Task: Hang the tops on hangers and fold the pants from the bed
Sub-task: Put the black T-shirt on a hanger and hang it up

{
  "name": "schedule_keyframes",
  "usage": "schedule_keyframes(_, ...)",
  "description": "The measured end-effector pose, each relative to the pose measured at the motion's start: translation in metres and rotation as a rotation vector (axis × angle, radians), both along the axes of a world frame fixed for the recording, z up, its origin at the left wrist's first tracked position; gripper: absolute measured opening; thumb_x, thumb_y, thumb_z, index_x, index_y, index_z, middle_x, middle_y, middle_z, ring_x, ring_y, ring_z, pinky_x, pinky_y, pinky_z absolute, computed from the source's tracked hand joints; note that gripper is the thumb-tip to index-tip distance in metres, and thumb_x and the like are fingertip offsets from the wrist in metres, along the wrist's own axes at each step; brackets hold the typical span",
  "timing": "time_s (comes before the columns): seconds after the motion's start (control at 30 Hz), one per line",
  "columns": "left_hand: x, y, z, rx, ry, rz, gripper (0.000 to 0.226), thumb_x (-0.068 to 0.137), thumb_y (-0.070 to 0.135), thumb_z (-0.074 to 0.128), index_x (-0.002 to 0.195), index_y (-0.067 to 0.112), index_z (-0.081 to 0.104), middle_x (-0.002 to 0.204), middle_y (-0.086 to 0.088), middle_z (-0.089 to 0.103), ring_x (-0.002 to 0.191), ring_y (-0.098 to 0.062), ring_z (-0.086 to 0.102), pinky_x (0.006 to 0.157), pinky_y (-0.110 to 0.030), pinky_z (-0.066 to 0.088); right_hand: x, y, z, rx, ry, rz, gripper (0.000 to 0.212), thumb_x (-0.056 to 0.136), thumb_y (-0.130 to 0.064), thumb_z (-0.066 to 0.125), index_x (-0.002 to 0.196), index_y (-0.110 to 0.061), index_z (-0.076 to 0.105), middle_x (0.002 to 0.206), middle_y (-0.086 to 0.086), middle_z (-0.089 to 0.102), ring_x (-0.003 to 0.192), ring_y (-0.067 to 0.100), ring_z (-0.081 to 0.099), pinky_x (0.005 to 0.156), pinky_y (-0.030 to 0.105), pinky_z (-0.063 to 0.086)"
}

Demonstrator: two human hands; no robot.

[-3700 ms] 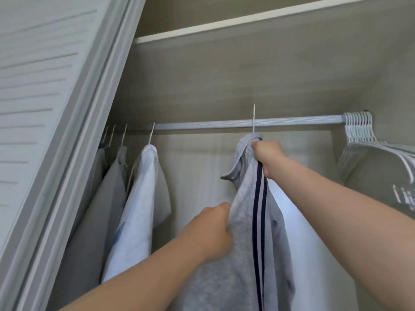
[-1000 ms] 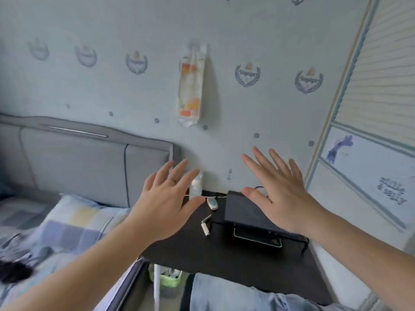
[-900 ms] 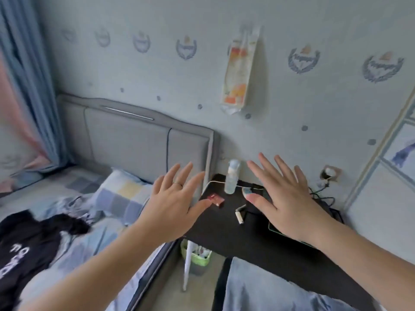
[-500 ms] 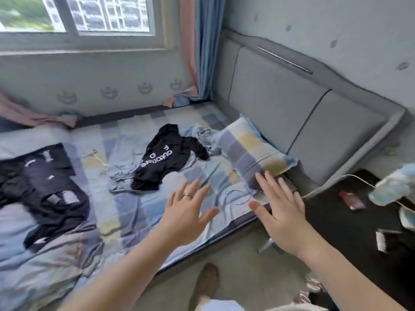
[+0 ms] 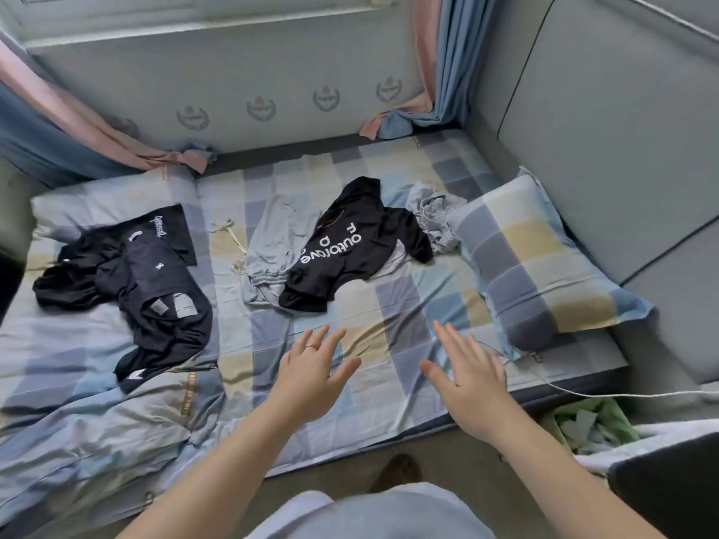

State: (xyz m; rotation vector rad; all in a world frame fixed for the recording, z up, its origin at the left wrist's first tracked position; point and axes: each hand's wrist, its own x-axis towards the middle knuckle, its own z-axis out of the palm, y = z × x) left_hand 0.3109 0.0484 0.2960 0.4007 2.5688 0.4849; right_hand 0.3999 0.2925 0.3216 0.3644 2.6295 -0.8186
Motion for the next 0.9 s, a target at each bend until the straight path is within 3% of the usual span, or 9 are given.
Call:
schedule_keyframes(0.17, -0.053, 0.028, -0.021, -0.004, -0.030, 0.019, 0.067, 0.096, 0.070, 0.029, 0.156, 0.040, 0.021, 0.167, 0.008, 0.013, 0.154, -0.018, 0.003, 0.119, -0.046, 0.015, -0.051, 0.022, -0.023, 0.023, -0.053, 0.049, 0.068, 0.095, -0.072, 0.020, 0.153, -0.051, -0.008, 0.165, -0.022, -0.011, 0.152, 0.011, -0.015, 0.121, 0.050, -0.006)
schedule_keyframes(0.43, -0.159, 0.031, -0.100, -0.011, -0.017, 0.000, 0.064, 0.098, 0.065, 0.035, 0.156, 0.037, 0.025, 0.166, 0.007, 0.016, 0.154, -0.018, 0.004, 0.119, -0.045, 0.017, -0.138, 0.025, -0.097, 0.070, -0.006, -0.029, 0.069, 0.094, -0.072, 0.019, 0.154, -0.049, -0.007, 0.165, -0.021, -0.011, 0.152, 0.012, -0.015, 0.120, 0.051, -0.008)
schedule_keyframes(0.63, -0.247, -0.024, -0.151, 0.008, -0.078, 0.034, 0.063, 0.098, 0.064, 0.037, 0.155, 0.037, 0.027, 0.166, 0.006, 0.018, 0.153, -0.019, 0.006, 0.120, -0.044, 0.016, -0.252, -0.038, -0.143, 0.150, -0.041, -0.028, 0.069, 0.100, -0.064, 0.027, 0.157, -0.042, -0.005, 0.167, -0.014, -0.009, 0.153, 0.019, -0.013, 0.120, 0.055, -0.008)
schedule_keyframes(0.9, -0.337, -0.085, -0.159, 0.041, -0.094, 0.108, 0.063, 0.097, 0.064, 0.038, 0.153, 0.036, 0.031, 0.164, 0.004, 0.024, 0.151, -0.023, 0.013, 0.120, -0.048, 0.020, -0.379, -0.098, -0.157, 0.200, -0.032, 0.093, 0.068, 0.099, -0.063, 0.029, 0.157, -0.041, 0.000, 0.167, -0.014, -0.005, 0.153, 0.020, -0.008, 0.120, 0.055, -0.003)
